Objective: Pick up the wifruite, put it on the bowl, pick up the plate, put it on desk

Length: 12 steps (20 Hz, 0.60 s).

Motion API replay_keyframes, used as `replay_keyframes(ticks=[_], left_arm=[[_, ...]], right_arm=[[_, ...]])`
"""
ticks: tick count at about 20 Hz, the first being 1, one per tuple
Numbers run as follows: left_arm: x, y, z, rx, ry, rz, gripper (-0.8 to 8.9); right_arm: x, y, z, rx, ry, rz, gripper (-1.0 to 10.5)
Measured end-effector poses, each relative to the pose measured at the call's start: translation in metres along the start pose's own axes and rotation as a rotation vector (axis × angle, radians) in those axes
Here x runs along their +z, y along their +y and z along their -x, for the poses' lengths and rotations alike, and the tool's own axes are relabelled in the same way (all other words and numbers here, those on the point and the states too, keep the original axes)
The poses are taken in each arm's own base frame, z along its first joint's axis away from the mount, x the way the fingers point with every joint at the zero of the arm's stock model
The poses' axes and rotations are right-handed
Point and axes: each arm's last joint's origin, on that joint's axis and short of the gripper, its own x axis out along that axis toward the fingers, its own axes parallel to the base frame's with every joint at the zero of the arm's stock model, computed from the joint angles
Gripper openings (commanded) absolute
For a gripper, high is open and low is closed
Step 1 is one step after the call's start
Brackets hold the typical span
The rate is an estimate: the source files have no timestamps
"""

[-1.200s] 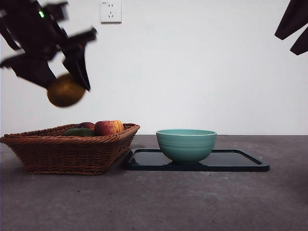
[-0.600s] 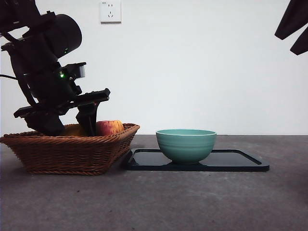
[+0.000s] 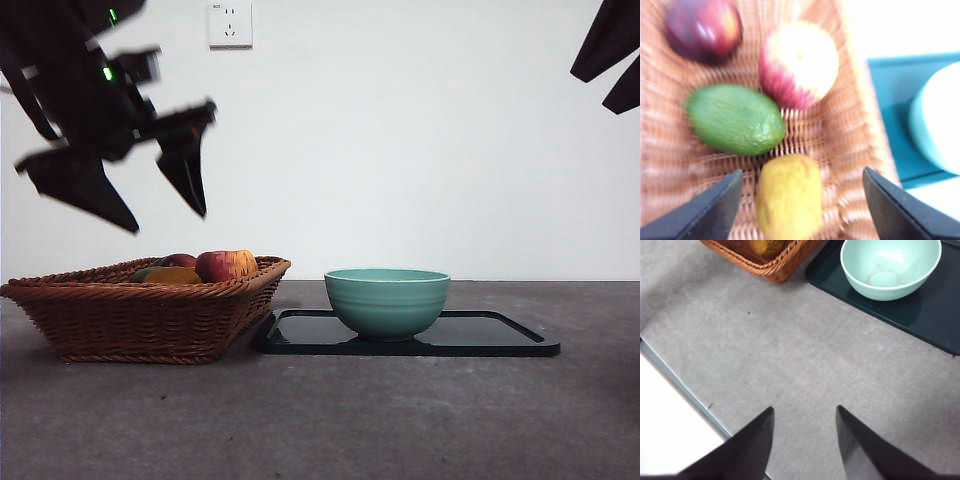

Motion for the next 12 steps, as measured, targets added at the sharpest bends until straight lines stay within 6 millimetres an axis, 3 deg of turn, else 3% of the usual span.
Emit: replay_keyframes(ticks=[3,6,9,12], left_arm=[[0.003,-0.005,0.058,-0.072,-0.076,-0.03,3.81],[-0.006,-0.008,0.113,-0.23,-0.109,-0.116,3.75],[-0.023,-0.008,0.142,-0.36,-0.055,-0.191,3.74],[-0.04,-0.008,0.157,-0.483,0.045,-0.253,3.71]], right_arm=[[0.002,0.0,0.0,0.004,-0.02,0.004,2.0],[0.002,0.0,0.0,0.004,-0.025,0.005,2.0],[0.002,0.0,0.0,0.004,-0.025,0.005,2.0],[0.003,0.0,0.0,0.004,-0.026,0.006,2.0]])
